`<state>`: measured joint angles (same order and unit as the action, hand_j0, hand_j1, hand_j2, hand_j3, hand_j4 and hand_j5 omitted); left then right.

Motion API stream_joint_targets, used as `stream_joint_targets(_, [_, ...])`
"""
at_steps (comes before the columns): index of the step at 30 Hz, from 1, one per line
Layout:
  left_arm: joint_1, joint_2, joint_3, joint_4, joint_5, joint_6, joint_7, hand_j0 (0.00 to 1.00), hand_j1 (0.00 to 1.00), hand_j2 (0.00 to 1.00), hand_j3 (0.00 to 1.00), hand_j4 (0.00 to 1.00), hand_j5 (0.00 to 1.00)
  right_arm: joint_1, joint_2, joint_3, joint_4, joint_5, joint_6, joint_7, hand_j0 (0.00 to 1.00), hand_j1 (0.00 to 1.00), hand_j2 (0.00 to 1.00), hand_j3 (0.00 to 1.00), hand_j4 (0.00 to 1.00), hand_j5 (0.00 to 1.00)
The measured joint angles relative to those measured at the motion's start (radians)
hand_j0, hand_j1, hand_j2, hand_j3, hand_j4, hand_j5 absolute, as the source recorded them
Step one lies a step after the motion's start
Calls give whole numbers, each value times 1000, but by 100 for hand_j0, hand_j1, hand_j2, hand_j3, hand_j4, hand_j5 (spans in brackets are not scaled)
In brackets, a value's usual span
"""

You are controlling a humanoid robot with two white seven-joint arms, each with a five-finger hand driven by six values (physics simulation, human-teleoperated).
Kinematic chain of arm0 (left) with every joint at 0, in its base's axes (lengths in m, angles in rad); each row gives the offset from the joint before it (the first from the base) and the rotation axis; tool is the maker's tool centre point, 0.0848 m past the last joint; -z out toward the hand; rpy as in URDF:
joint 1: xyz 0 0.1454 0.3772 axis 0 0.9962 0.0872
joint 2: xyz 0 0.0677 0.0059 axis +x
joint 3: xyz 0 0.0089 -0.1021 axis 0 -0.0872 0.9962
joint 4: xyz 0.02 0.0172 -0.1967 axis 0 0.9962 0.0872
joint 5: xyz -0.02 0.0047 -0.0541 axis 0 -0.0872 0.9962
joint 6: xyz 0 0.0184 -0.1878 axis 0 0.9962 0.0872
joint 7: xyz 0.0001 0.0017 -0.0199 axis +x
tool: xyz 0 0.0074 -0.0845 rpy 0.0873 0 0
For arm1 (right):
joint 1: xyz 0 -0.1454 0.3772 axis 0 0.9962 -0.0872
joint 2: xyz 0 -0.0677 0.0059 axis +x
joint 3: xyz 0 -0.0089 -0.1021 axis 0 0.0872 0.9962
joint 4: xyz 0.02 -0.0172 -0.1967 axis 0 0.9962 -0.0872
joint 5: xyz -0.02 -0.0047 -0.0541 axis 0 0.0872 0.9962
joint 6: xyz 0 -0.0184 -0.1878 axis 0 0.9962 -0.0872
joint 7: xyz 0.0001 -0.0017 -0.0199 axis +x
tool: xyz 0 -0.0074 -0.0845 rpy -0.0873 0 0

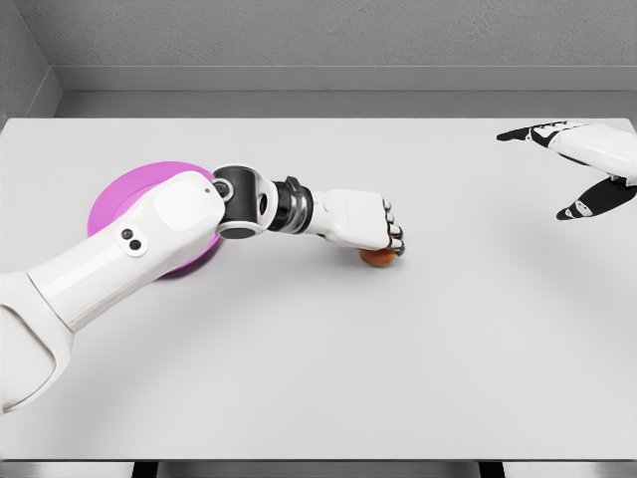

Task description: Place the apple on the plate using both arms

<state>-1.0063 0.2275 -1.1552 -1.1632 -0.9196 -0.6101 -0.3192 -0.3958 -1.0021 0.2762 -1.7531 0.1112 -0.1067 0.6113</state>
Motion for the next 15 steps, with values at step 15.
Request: stream_joint_targets(15, [3, 73, 44, -45, 67, -2, -2, 36, 36, 36, 36, 36, 36, 0, 0, 0, 0, 0, 0, 0, 100, 100, 100, 100, 100, 100])
